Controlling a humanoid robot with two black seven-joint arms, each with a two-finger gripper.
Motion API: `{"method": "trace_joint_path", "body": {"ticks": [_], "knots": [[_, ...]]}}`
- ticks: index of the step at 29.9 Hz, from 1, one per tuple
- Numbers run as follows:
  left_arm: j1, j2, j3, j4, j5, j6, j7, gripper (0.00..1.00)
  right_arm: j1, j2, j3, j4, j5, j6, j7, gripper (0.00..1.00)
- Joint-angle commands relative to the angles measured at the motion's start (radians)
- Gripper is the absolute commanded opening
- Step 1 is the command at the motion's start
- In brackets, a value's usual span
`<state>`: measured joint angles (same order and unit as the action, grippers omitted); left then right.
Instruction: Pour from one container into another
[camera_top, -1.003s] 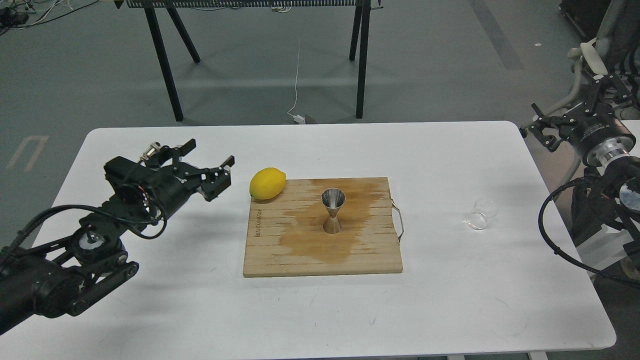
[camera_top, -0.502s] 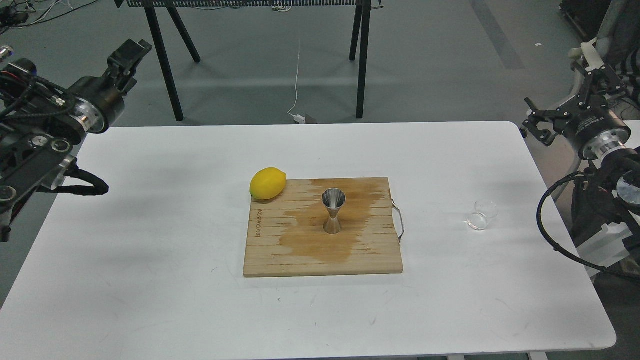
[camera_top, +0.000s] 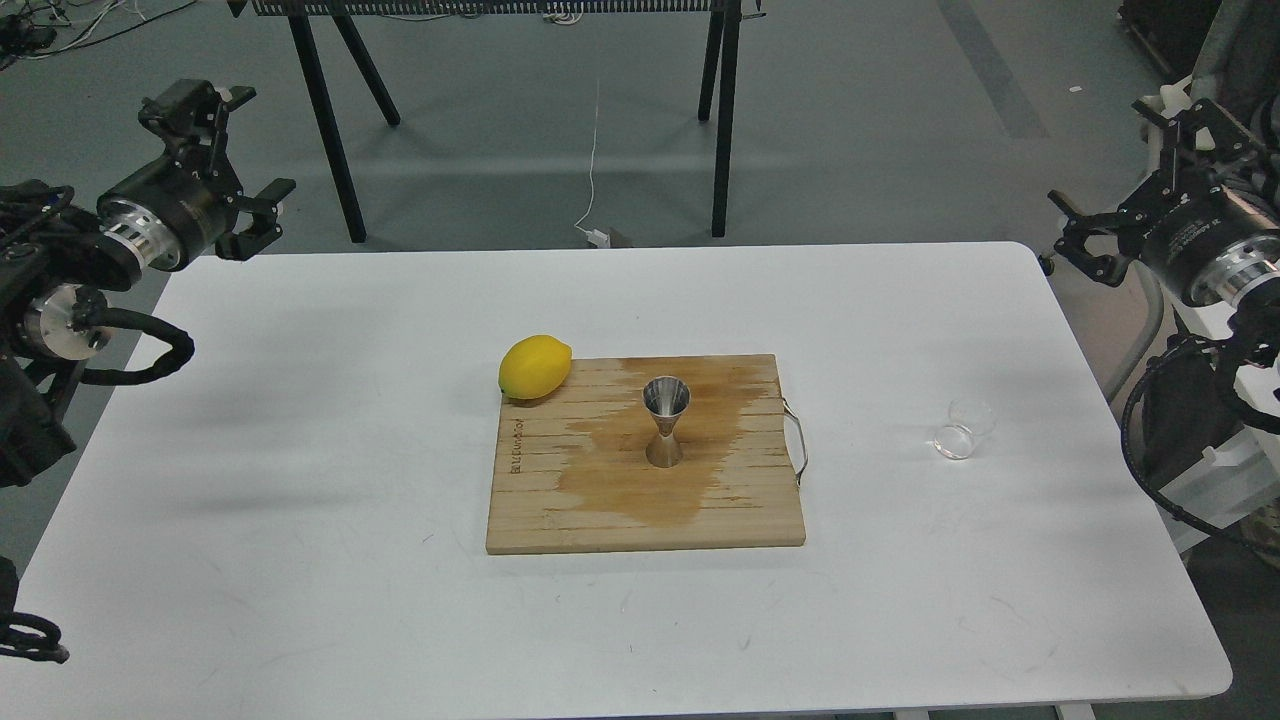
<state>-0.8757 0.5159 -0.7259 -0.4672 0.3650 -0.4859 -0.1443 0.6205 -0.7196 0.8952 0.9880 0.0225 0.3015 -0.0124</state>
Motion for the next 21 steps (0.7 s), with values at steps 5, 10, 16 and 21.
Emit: {"method": "trace_joint_path", "body": {"ticks": [5, 10, 16, 21], "knots": [[0.004, 0.007, -0.001, 0.001, -0.014, -0.003, -0.004, 1.00, -0.016, -0.178, -0.111, 0.138, -0.156, -0.002, 0.000, 0.99], [0.006, 0.013, 0.000, 0.001, -0.014, -0.003, -0.020, 1.00, -0.044, -0.267, -0.144, 0.170, -0.304, -0.001, 0.006, 0.99], [0.003, 0.013, -0.001, -0.001, -0.014, -0.003, -0.021, 1.00, -0.136, -0.374, -0.142, 0.355, -0.346, -0.002, 0.018, 0.99], [0.001, 0.013, -0.001, -0.001, -0.014, -0.003, -0.020, 1.00, -0.217, -0.423, -0.137, 0.457, -0.340, -0.027, 0.080, 0.99]]}}
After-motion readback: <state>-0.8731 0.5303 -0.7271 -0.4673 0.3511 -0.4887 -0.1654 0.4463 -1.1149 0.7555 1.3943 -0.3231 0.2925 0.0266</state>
